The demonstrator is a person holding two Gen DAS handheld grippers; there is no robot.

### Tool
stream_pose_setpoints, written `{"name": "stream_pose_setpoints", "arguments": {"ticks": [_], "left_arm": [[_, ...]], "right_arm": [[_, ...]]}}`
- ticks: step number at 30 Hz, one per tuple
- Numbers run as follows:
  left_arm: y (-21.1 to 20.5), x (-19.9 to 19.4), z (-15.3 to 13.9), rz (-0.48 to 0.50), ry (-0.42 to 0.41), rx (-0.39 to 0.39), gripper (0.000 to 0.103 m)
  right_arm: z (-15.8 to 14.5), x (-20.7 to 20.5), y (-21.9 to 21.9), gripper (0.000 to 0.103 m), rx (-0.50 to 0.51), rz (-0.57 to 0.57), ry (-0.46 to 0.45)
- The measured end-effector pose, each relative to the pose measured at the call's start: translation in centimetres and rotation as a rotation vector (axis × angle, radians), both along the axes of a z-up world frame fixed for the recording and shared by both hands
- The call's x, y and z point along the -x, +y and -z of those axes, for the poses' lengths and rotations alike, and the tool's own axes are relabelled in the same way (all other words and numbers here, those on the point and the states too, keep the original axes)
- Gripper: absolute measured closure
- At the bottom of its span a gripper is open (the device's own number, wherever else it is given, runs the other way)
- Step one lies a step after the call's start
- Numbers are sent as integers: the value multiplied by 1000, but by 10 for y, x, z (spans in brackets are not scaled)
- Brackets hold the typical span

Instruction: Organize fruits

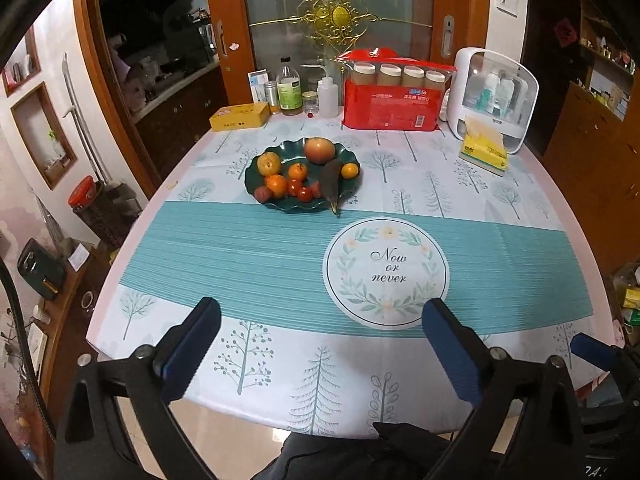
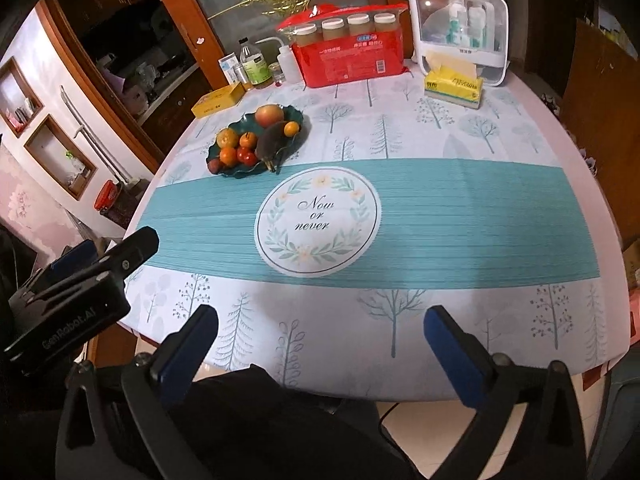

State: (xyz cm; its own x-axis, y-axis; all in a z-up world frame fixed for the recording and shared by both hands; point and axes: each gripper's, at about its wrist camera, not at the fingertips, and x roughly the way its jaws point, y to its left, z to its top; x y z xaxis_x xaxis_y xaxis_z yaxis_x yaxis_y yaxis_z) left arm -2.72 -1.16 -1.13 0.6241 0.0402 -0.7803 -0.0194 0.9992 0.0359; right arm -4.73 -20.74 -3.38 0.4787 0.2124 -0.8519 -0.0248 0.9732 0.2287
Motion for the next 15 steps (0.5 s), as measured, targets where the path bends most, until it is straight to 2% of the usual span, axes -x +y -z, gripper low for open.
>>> {"name": "stream_pose_setpoints", "arguments": {"ticks": [15], "left_arm": [[-6, 3, 3, 5, 10, -2, 1]], "right_arm": [[4, 1, -6, 0, 8, 6, 12]]}}
